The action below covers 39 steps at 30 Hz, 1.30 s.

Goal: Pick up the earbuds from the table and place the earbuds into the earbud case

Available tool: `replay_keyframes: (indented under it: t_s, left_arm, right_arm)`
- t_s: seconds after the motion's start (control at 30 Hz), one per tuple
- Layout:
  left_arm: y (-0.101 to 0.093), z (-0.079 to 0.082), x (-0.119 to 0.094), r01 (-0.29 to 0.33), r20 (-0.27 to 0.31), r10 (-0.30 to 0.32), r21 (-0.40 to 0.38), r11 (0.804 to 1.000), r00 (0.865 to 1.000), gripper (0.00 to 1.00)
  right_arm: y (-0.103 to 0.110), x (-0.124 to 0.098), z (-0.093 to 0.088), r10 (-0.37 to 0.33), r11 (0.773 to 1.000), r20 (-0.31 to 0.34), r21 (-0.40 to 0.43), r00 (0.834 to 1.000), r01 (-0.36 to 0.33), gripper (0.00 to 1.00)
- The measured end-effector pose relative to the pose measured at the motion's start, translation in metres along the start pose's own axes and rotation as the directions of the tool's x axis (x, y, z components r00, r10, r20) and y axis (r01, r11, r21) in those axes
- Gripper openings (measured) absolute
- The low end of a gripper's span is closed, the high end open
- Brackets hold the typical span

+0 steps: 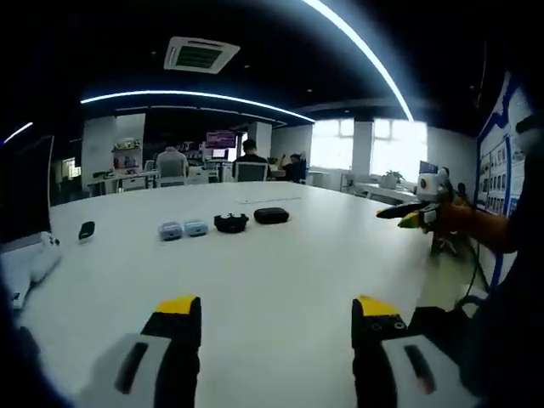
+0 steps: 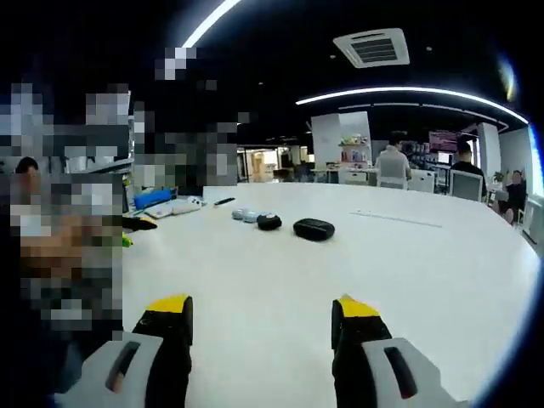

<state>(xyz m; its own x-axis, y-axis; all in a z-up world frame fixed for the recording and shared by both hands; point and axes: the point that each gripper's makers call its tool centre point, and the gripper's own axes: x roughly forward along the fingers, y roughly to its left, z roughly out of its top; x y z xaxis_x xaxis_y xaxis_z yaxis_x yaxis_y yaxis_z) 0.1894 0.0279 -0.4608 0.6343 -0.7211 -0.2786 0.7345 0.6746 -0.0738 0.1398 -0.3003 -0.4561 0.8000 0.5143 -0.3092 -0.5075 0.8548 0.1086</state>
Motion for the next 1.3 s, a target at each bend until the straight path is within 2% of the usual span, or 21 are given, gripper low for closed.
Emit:
replay_keyframes:
  t_s: [0.17, 0.4, 0.63, 0.83, 1.07, 1.3]
  left_arm:
    - [0.004, 0.004, -0.022, -0.026, -0.01, 0.025, -0.029, 0.999, 1.0, 0.71]
    - [0.006, 0.016, -0.037, -0.035, -0.022, 0.034, -0.044, 0.998, 0.999, 0.73]
    - [0.001, 0.026, -0.05, -0.04, -0.032, 0.039, -0.033, 0.999, 0.999, 0.73]
    - [0.004, 0.029, -0.06, -0.074, -0.074, 0.073, -0.01, 0.997, 0.995, 0.75]
    - [-0.001, 0.038, -0.066, -0.08, -0.064, 0.079, -0.006, 0.997, 0.995, 0.76]
    - [-0.002, 0.039, -0.071, -0.08, -0.072, 0.079, -0.01, 0.997, 0.994, 0.76]
  right_arm:
    - [0.003, -0.02, 0.001, -0.034, 0.999, -0.025, -0.004, 0.999, 0.034, 0.63]
    - [0.001, -0.045, 0.019, -0.059, 0.998, -0.036, -0.027, 0.998, 0.058, 0.64]
    - [-0.005, -0.06, 0.033, -0.092, 0.993, -0.036, -0.072, 0.995, 0.09, 0.63]
    - [-0.007, -0.065, 0.035, -0.087, 0.994, -0.063, -0.066, 0.994, 0.083, 0.64]
    - [0.004, -0.065, 0.053, -0.076, 0.994, -0.064, -0.085, 0.995, 0.071, 0.64]
    - [0.013, -0.068, 0.053, -0.076, 0.994, -0.082, -0.083, 0.994, 0.069, 0.64]
